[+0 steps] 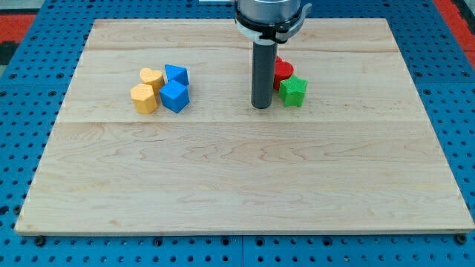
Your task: Push the green blocks to the center right side of the board
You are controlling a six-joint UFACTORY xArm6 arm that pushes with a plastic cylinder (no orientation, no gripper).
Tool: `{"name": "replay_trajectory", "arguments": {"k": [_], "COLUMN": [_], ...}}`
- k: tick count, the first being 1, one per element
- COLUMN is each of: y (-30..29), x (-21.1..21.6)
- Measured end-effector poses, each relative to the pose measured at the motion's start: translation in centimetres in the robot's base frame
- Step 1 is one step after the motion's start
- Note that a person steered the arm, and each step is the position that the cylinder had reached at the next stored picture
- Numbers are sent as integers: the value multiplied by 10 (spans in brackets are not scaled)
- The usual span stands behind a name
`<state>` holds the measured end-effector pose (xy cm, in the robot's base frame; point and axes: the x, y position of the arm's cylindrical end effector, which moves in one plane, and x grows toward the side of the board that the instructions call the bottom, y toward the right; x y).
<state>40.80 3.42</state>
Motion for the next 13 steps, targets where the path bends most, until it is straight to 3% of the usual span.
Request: {"name": "replay_trajectory", "arguments": {"k": [5, 8, 9, 11, 12, 13], "y": [-10, 32, -8, -34, -11, 10], "x": [13, -3, 12, -60, -67, -46]}}
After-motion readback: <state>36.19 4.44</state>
